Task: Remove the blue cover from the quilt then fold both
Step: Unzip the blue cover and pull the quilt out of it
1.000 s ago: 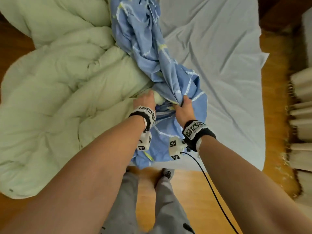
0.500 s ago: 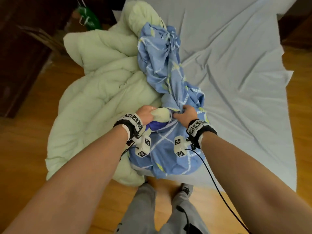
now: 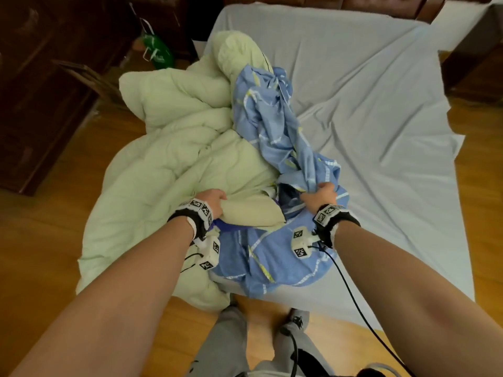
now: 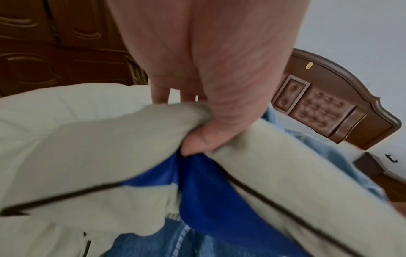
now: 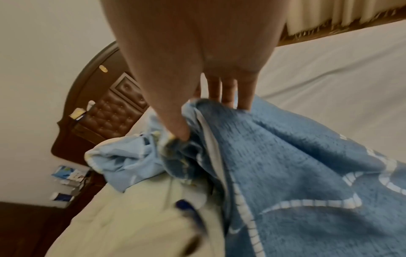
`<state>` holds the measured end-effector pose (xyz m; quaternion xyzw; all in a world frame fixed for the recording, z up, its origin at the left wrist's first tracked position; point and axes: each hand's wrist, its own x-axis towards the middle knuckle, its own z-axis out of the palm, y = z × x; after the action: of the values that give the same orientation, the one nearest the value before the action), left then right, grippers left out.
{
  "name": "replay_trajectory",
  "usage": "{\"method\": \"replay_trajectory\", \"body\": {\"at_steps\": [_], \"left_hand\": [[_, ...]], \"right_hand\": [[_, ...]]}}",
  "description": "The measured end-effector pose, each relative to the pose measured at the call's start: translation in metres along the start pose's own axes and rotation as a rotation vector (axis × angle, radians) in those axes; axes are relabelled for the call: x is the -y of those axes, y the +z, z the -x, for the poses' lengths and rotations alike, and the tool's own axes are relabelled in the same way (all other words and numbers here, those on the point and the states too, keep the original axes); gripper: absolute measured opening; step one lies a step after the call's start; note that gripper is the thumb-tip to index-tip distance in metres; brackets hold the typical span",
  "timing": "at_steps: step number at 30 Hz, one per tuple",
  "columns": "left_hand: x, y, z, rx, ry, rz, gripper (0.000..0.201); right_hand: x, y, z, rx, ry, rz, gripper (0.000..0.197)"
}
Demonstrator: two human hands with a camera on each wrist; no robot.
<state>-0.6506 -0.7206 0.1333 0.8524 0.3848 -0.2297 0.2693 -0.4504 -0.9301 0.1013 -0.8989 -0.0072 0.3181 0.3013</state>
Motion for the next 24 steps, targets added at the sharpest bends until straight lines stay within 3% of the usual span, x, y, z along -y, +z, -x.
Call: {"method": "replay_trajectory", "body": {"at_steps": [2, 5, 6, 8, 10, 13, 16, 19, 24], "left_hand": [[-0.004, 0.009, 0.003, 0.05, 0.034, 0.001, 0.045], [-0.002, 0.021, 0.004, 0.13, 0.057, -0.037, 0.05], [-0.001, 0.024, 0.004, 0.147, 0.063, -0.013, 0.052], [0.004, 0.027, 0.002, 0.147, 0.088, 0.091, 0.054], [0.011, 0.024, 0.001, 0.073, 0.119, 0.184, 0.048], [0.02, 0.011, 0.001, 0.051, 0.15, 0.262, 0.033], [0.025, -0.01, 0.001, 0.143, 0.102, 0.408, 0.02], [0.039, -0.028, 0.005, 0.231, 0.089, 0.4, 0.037], [0.06, -0.051, 0.029, 0.314, 0.051, 0.384, 0.092]], "right_hand": [[0.005, 0.008, 0.0, 0.074, -0.035, 0.037, 0.069], [0.006, 0.022, 0.006, 0.258, -0.071, 0.078, 0.039], [0.004, 0.029, 0.01, 0.319, -0.062, 0.104, 0.046], [0.002, 0.045, 0.019, 0.419, 0.042, 0.116, 0.082], [0.004, 0.06, 0.032, 0.471, 0.102, 0.149, 0.089], [0.014, 0.072, 0.047, 0.374, 0.003, 0.118, 0.05], [0.036, 0.083, 0.068, 0.235, -0.132, -0.068, 0.048], [0.062, 0.09, 0.113, 0.221, -0.263, -0.222, 0.044], [0.078, 0.102, 0.178, 0.334, -0.377, -0.141, 0.045]]}}
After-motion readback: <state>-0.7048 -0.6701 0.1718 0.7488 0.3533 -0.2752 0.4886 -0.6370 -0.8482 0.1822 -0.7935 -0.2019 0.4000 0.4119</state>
